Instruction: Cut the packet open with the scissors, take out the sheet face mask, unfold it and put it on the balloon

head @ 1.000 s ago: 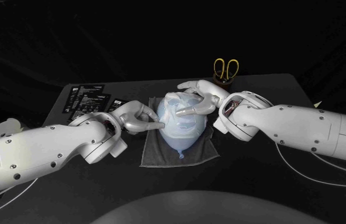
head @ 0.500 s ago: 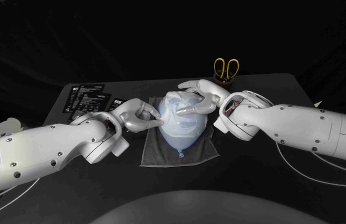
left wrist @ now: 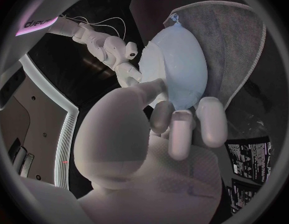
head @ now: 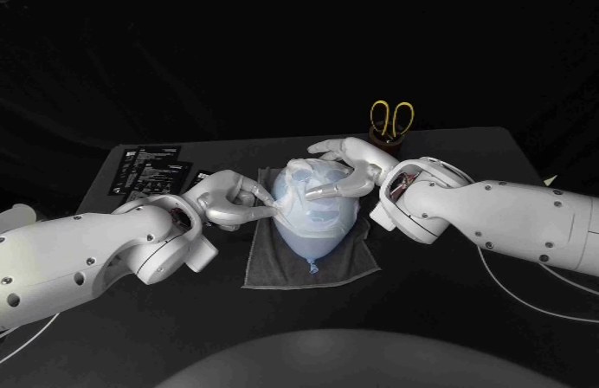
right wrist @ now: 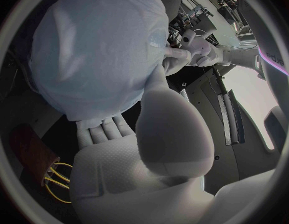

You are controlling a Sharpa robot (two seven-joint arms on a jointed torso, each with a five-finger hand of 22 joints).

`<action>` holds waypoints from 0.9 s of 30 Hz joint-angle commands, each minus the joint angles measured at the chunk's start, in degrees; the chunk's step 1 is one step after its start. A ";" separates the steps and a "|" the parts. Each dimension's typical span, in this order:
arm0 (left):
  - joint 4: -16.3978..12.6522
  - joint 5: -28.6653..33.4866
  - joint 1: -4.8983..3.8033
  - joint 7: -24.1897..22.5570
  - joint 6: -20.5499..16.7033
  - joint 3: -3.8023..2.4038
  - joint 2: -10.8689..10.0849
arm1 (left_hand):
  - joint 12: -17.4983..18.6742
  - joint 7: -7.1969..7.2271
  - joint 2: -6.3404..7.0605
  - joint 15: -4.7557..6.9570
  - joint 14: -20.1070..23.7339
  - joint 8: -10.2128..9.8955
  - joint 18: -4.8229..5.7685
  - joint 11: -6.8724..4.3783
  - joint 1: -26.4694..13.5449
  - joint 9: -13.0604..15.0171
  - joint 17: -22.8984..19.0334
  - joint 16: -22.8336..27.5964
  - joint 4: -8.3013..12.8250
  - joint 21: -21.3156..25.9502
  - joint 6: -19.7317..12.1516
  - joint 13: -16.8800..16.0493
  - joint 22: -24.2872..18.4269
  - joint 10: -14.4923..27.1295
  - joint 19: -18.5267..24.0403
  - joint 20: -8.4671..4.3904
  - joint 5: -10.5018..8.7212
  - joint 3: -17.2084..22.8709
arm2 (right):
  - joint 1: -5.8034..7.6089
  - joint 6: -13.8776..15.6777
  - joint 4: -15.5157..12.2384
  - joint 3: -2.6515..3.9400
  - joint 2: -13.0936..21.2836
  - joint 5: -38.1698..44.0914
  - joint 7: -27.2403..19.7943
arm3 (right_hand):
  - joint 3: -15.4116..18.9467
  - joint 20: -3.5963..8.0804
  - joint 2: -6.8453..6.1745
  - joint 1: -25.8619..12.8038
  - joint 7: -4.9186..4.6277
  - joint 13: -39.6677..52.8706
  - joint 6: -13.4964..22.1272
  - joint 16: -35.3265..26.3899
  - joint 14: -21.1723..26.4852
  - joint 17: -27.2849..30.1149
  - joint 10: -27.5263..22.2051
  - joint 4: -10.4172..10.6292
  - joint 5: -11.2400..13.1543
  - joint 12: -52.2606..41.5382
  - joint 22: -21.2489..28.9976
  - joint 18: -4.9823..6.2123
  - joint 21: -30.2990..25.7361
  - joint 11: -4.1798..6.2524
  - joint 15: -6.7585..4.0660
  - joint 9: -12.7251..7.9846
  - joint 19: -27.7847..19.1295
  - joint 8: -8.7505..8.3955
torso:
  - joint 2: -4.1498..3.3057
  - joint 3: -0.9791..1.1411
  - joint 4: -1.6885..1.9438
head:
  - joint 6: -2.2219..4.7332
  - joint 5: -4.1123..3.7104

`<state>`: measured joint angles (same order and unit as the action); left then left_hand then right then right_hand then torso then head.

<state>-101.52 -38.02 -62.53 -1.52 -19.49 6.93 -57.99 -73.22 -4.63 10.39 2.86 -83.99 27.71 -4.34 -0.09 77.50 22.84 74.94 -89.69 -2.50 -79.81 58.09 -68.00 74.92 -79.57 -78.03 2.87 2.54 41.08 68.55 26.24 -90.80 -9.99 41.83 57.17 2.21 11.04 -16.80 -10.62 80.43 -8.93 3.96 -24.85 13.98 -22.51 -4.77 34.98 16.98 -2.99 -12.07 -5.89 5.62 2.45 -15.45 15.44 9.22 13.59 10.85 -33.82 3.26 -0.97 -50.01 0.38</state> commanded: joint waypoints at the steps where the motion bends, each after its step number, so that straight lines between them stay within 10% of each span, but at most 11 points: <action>1: -0.23 4.25 -0.03 0.39 5.43 -0.03 -0.53 | -0.43 0.30 0.25 0.49 -5.92 0.99 0.25 -0.04 -1.16 3.74 14.73 -0.19 0.97 -0.32 0.26 -0.31 0.11 -0.49 -0.08 -0.21 0.33 1.61 | -0.40 -1.85 0.16 -0.34 -0.04 0.42 1.13 | -0.29 -0.02 0.43 -0.13 -8.30 0.06 -0.29 0.19 0.32 -0.09 0.22 0.10 0.05 -0.21 -0.07 -0.81 0.08 -0.15 -0.02 0.05 -0.19 0.22 | 0.03 0.01 0.01 | 0.01 0.07; 17: -0.28 6.48 -0.04 9.00 15.20 0.72 -2.07 | -0.53 0.36 0.76 0.53 -5.85 1.60 0.21 -0.10 -3.02 4.12 14.49 -0.10 2.58 -0.26 0.30 -0.63 0.03 -0.58 0.08 -0.23 0.34 4.07 | -0.41 -1.81 0.35 -0.34 -0.14 0.42 1.25 | -0.29 -0.02 0.43 -0.13 -8.30 0.06 -0.29 0.19 0.32 -0.09 0.22 0.10 0.05 -0.21 -0.07 -0.81 0.08 -0.15 -0.02 0.05 -0.19 0.22 | -0.03 0.00 -0.03 | 0.07 0.23; 27: -0.01 8.58 -0.04 10.65 12.85 1.22 -1.86 | 0.05 0.26 0.69 0.52 -5.68 1.72 0.18 -0.04 -3.84 4.24 13.88 0.12 2.80 -0.18 0.06 0.06 -0.07 -0.22 0.19 -0.24 0.31 4.66 | -0.41 -1.80 0.30 -0.34 -0.15 0.42 1.24 | -0.37 -0.02 0.54 -0.14 -8.29 0.06 -0.35 0.24 0.42 -0.11 0.24 0.08 0.05 -0.30 -0.06 -0.82 0.09 -0.14 -0.02 0.06 -0.22 0.22 | -0.03 0.00 -0.02 | 0.31 0.22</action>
<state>-101.52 -31.55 -62.57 7.51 -6.69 8.11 -59.98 -73.46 -4.19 11.33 2.83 -83.98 28.28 -4.33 -0.29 74.01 22.84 74.94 -89.68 0.29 -79.80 58.10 -68.07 74.90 -79.76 -78.01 2.88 2.69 45.48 68.52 26.22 -90.62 -10.01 41.65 57.18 2.21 11.04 -16.80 -10.62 80.43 -8.93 3.96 -24.85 13.98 -22.51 -4.81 34.89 16.99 -2.98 -12.28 -5.89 5.62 2.45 -15.36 15.44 9.21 13.59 10.85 -33.83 3.26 -1.01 -49.76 0.62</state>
